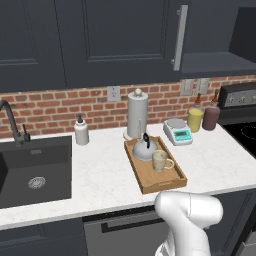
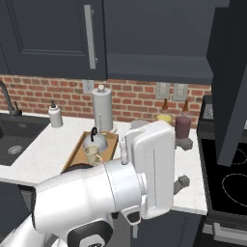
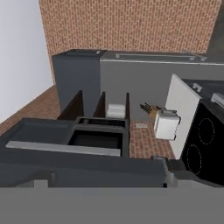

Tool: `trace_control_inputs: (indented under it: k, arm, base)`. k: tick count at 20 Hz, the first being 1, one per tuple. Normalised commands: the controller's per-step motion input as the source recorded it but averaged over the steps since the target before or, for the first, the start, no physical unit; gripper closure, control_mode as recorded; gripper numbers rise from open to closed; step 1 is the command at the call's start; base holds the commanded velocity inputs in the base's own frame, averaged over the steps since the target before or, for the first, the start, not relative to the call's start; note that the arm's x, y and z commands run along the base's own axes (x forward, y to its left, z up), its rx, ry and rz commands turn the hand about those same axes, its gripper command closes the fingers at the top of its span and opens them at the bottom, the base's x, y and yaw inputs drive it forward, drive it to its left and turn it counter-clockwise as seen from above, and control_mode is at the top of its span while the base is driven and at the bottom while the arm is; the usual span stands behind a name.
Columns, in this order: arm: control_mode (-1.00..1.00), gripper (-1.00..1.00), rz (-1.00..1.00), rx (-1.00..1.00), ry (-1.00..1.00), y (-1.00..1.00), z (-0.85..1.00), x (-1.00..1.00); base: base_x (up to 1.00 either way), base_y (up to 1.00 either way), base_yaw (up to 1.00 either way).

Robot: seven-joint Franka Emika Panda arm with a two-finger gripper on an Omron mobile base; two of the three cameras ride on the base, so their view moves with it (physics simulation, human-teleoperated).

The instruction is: Pick the kettle from the counter and place it on the tray. Then pick the mug from the cabinet and place it on the tray. Then close the cabinet doors.

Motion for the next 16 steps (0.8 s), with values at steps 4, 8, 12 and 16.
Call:
trace_control_inputs:
  k: [4, 8, 12, 16]
  arm:
    - [-1.0, -1.0, -0.07, -0.03, 0.0, -0.26, 0.13, -0.27]
    - [-1.0, -1.0, -0.03, 0.0, 0.04, -0.25, 0.19, -0.03]
    - [-1.0, -1.0, 0.0, 0.07, 0.0, -0.24, 0.13, 0.0]
    - [-1.0, -1.0, 0.0, 0.1, -0.03, -0.3, 0.02, -0.01]
  base:
    - [0.0, 0.0, 0.0]
    - [0.0, 0.0, 0.0]
    - [0.0, 0.0, 0.0]
    - [0.0, 0.0, 0.0]
